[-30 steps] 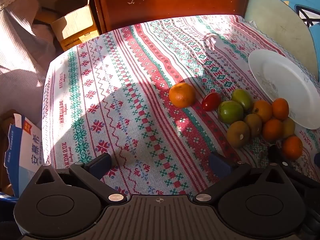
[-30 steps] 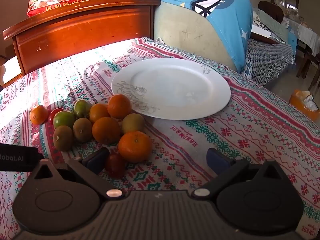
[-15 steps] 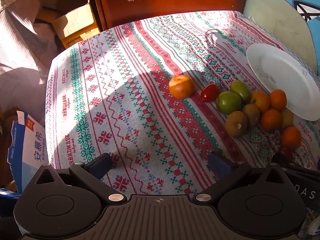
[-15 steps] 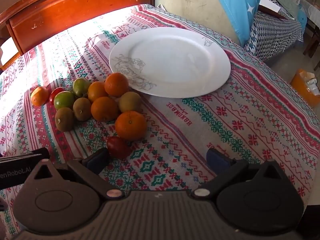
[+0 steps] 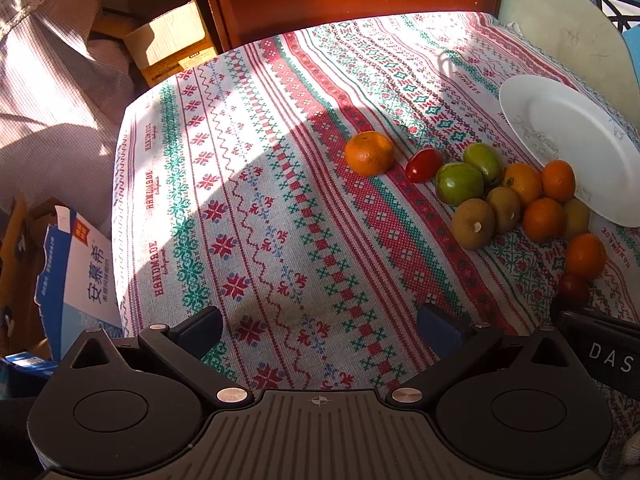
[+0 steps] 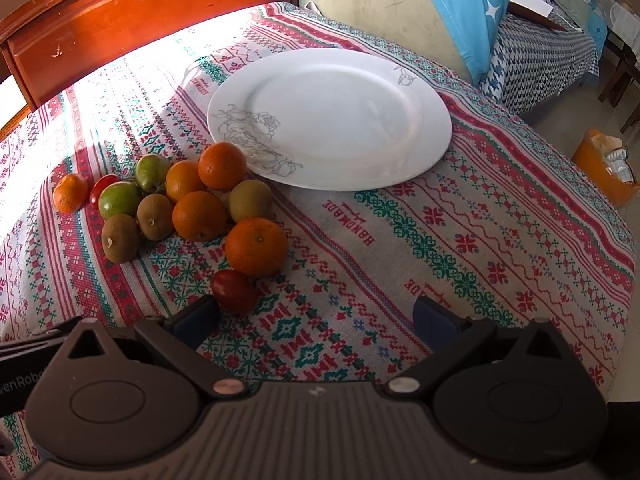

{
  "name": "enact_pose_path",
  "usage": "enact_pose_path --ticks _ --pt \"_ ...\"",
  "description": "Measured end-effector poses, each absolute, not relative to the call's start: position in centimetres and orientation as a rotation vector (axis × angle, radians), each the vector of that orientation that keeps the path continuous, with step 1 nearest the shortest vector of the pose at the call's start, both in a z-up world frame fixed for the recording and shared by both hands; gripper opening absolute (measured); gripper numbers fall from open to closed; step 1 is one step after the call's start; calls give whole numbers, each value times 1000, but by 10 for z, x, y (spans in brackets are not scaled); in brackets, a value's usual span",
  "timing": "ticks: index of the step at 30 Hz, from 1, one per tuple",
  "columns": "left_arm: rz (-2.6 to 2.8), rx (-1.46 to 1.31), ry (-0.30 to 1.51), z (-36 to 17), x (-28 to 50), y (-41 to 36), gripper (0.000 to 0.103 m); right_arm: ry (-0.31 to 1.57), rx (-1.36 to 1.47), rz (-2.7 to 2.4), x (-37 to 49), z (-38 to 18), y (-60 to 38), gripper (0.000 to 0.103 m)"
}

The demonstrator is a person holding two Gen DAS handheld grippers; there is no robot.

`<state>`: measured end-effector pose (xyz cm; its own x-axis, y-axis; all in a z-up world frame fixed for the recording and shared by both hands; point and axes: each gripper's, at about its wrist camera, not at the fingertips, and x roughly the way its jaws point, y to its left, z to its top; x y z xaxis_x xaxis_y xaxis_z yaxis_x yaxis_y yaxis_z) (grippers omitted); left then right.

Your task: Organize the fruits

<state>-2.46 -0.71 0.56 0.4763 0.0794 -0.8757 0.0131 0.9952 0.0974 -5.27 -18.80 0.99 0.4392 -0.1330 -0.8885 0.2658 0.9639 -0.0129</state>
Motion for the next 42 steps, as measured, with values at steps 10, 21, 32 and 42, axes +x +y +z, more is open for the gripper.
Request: enact_pose_path --ticks 10,21,32,42 --pt "63 57 1099 5 -22 -5 103 1096 133 -249 -50 7 -187 102" --pt "83 31 1100 9 -24 -2 103 1109 93 -198 -53 15 -182 101" --pt "121 27 1086 18 -23 7 103 1086 99 -170 -54 27 -179 100" --pt "111 35 1074 22 -27 5 103 1079 103 -154 -56 30 -180 99"
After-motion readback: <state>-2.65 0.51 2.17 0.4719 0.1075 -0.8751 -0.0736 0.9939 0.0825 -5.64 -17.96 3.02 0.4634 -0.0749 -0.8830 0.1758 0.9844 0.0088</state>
